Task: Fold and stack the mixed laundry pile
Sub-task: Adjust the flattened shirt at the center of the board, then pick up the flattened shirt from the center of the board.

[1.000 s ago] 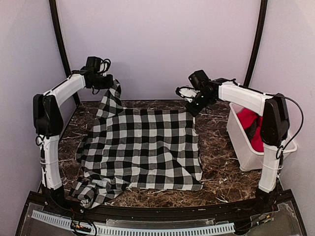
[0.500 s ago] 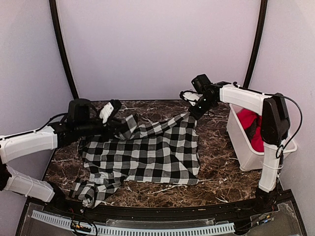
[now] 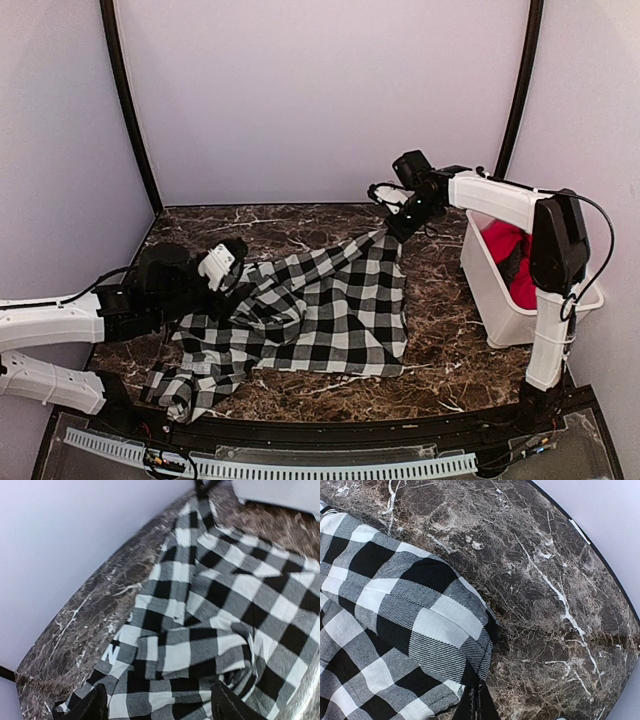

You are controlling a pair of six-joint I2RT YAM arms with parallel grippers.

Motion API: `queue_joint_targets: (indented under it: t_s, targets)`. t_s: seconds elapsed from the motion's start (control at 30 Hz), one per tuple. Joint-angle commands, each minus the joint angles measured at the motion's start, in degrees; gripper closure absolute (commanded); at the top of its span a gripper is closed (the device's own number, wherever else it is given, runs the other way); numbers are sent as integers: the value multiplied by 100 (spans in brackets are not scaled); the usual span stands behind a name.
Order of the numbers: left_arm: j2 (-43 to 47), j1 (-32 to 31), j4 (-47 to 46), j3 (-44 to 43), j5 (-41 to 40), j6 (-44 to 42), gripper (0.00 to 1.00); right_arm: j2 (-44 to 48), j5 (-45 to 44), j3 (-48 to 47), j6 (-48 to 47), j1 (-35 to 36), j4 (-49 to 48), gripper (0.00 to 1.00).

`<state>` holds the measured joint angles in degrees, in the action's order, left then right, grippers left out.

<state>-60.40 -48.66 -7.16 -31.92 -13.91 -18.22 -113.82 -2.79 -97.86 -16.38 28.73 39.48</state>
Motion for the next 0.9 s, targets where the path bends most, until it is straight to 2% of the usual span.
queue_joint_targets:
  t_s: [0.0, 0.1, 0.13, 0.23, 0.43, 0.7, 0.77, 0.87]
  targets:
    - [-166, 553, 179, -700, -192, 1507, 28, -32, 24, -48, 65, 68, -55, 100]
    - [-942, 1096, 1283, -1535, -269, 2729, 29, -39, 24, -21, 83, 109, -37, 100]
    - [-1390, 1210, 1827, -1993, -79, 2948, 31, -36, 24, 0, 89, 121, -52, 100]
    - [-2121, 1565, 2550, -2648, 613, 3833, 38, -35, 4, 20, 111, 141, -44, 100]
    - [-2995, 1622, 2553, -2800, 1329, 4699, 36, -48, -36, 33, 103, 150, -24, 100]
    - [-3989, 1641, 2333, -2854, 1811, 5216, 33, -69, -56, 64, 109, 150, -32, 100]
    - [-4152, 1641, 2103, -2868, 1970, 5213, 35, -86, -69, 67, 110, 151, -37, 100]
    - [-4271, 1641, 1833, -2908, 2167, 5080, 46, -107, -82, 66, 100, 150, -29, 100]
